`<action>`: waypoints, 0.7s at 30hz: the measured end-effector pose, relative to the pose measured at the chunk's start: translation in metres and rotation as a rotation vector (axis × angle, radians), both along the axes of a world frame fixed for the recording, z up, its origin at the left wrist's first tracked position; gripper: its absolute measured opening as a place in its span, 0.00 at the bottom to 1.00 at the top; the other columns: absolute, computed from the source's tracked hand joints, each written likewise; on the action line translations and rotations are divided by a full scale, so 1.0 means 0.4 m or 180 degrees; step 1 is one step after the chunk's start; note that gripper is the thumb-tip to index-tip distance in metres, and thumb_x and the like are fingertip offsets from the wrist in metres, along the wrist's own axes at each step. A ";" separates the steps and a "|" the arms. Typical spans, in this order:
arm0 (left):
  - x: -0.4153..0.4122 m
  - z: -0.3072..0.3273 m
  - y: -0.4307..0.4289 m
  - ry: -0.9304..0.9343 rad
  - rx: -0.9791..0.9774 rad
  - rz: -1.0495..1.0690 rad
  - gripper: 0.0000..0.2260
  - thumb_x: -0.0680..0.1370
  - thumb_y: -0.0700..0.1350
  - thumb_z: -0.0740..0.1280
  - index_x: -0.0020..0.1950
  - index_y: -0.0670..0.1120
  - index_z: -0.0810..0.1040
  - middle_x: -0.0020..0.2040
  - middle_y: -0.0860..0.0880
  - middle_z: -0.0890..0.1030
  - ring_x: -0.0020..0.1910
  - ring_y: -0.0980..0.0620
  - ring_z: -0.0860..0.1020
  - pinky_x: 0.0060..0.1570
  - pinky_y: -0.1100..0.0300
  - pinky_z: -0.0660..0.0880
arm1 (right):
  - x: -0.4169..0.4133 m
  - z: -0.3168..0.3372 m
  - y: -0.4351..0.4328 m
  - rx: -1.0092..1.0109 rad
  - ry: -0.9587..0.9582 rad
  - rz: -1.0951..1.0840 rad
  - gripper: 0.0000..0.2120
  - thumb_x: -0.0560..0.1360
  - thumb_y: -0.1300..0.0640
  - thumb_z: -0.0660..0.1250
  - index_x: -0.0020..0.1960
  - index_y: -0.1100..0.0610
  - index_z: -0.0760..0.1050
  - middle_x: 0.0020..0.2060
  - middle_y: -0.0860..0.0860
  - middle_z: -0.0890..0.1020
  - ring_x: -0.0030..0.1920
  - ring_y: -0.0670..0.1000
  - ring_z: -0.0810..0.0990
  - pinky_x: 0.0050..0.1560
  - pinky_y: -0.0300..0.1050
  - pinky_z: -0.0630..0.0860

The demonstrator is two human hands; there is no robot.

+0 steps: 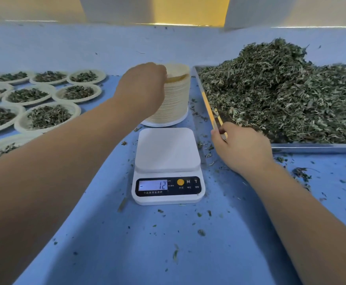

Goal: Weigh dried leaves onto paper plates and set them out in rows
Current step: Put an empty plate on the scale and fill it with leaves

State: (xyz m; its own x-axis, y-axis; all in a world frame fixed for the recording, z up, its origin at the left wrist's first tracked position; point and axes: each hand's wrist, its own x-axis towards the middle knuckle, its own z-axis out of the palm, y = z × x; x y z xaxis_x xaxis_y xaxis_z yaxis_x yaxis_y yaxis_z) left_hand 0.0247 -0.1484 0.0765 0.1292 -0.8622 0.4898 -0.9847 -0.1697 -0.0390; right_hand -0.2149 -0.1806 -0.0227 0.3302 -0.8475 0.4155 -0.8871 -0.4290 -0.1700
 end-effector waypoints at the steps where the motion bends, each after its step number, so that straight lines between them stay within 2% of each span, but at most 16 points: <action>1: 0.001 -0.001 0.001 -0.0002 -0.0051 -0.0035 0.11 0.84 0.36 0.58 0.64 0.40 0.74 0.52 0.40 0.77 0.47 0.39 0.73 0.43 0.48 0.69 | 0.000 -0.001 0.000 -0.0018 0.0001 0.0002 0.21 0.82 0.38 0.53 0.52 0.51 0.77 0.29 0.47 0.75 0.28 0.50 0.71 0.35 0.45 0.64; 3: 0.004 -0.006 0.005 -0.0079 -0.0121 -0.0206 0.15 0.83 0.35 0.58 0.70 0.39 0.69 0.54 0.38 0.78 0.49 0.37 0.75 0.42 0.46 0.69 | -0.001 -0.001 0.001 -0.0040 0.0015 0.0012 0.21 0.82 0.38 0.53 0.52 0.51 0.77 0.28 0.47 0.75 0.28 0.50 0.72 0.33 0.44 0.62; 6: 0.007 -0.015 0.017 -0.0232 -0.0169 -0.0445 0.18 0.82 0.37 0.58 0.73 0.39 0.66 0.55 0.39 0.76 0.48 0.38 0.72 0.40 0.46 0.68 | 0.000 -0.002 0.002 -0.0057 0.0015 0.0001 0.21 0.82 0.38 0.53 0.53 0.51 0.77 0.28 0.46 0.75 0.28 0.50 0.71 0.33 0.44 0.61; 8: 0.007 -0.018 0.024 -0.0274 -0.0178 -0.0441 0.20 0.80 0.36 0.59 0.72 0.39 0.66 0.54 0.39 0.75 0.46 0.41 0.69 0.38 0.48 0.67 | 0.002 -0.003 0.002 -0.0052 -0.0019 -0.0003 0.20 0.82 0.38 0.53 0.53 0.51 0.77 0.29 0.46 0.75 0.29 0.51 0.71 0.36 0.45 0.63; 10: 0.008 -0.023 0.027 -0.0204 -0.0247 -0.0337 0.18 0.78 0.34 0.60 0.69 0.38 0.69 0.55 0.39 0.75 0.48 0.40 0.70 0.39 0.48 0.68 | 0.003 -0.003 0.003 -0.0032 -0.0025 0.0003 0.21 0.82 0.38 0.53 0.53 0.51 0.77 0.29 0.46 0.75 0.30 0.52 0.72 0.37 0.46 0.64; 12: 0.012 -0.025 0.025 -0.0008 -0.0427 -0.0197 0.15 0.76 0.32 0.59 0.62 0.37 0.74 0.55 0.39 0.74 0.53 0.38 0.71 0.42 0.47 0.69 | 0.003 -0.002 0.003 -0.0009 -0.0016 0.0000 0.21 0.82 0.38 0.53 0.52 0.51 0.77 0.29 0.46 0.75 0.30 0.52 0.73 0.38 0.46 0.64; 16: 0.027 -0.028 0.012 0.0500 -0.0938 -0.0203 0.12 0.73 0.32 0.58 0.51 0.36 0.79 0.49 0.41 0.73 0.53 0.38 0.72 0.43 0.51 0.66 | 0.003 0.001 0.007 0.0028 -0.0023 0.0021 0.20 0.82 0.39 0.53 0.51 0.51 0.77 0.28 0.45 0.75 0.30 0.50 0.73 0.38 0.46 0.64; 19: 0.024 -0.041 0.036 0.1196 -0.1416 -0.0501 0.14 0.75 0.32 0.60 0.50 0.37 0.84 0.56 0.41 0.79 0.59 0.40 0.75 0.53 0.58 0.67 | -0.002 0.007 0.010 0.0054 -0.0042 0.0044 0.19 0.82 0.39 0.54 0.50 0.51 0.76 0.28 0.45 0.75 0.29 0.47 0.72 0.37 0.46 0.64; 21: 0.013 -0.064 0.078 0.1497 -0.1790 -0.0698 0.13 0.75 0.33 0.62 0.47 0.40 0.86 0.59 0.44 0.80 0.61 0.45 0.76 0.58 0.59 0.69 | -0.003 0.012 0.013 0.0067 -0.0097 0.0066 0.18 0.83 0.40 0.55 0.49 0.52 0.76 0.28 0.46 0.74 0.29 0.47 0.71 0.37 0.46 0.64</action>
